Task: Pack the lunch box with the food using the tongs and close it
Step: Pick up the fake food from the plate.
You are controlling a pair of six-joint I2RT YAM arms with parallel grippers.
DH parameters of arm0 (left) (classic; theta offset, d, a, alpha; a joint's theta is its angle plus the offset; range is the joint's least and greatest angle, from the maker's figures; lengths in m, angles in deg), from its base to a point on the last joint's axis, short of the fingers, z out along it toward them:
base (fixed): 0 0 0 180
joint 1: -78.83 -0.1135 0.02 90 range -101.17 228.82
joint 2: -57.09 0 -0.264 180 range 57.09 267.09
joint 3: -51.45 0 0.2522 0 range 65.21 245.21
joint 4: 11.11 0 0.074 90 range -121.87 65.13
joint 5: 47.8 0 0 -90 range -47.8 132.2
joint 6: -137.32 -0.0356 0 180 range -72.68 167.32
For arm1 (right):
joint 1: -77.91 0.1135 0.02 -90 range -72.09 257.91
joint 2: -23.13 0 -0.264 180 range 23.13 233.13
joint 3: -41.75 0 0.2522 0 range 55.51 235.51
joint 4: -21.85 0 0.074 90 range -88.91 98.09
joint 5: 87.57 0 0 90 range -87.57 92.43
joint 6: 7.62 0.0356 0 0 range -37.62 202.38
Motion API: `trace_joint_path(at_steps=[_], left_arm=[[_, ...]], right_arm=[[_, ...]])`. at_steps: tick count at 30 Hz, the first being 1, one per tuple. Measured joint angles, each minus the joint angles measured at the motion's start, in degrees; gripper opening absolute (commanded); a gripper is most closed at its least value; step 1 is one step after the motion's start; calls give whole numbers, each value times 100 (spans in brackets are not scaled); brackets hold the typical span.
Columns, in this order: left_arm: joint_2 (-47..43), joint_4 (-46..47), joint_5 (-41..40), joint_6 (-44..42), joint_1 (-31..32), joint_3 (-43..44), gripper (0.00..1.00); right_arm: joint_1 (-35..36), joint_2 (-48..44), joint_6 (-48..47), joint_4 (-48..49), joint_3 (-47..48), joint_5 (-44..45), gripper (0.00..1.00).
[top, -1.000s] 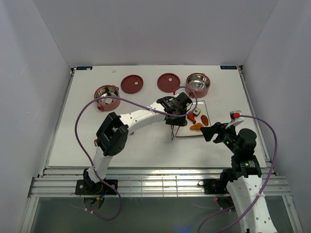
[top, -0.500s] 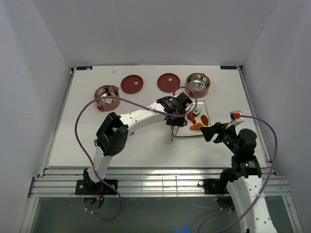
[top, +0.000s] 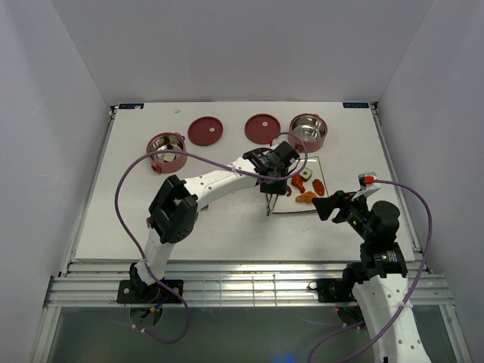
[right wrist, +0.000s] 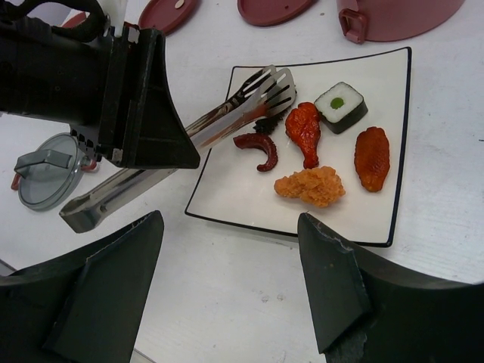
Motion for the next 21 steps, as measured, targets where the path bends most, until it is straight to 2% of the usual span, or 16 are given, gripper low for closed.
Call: trace_joint_path(at_steps=[8, 21], left_arm=[[-76, -168, -203, -74, -2, 358, 32], [-317, -319, -415, -149, -55, 374, 22]], right_arm=[[0, 2, 0, -2, 0, 9, 77], [0, 9, 0, 0, 0, 24, 77]])
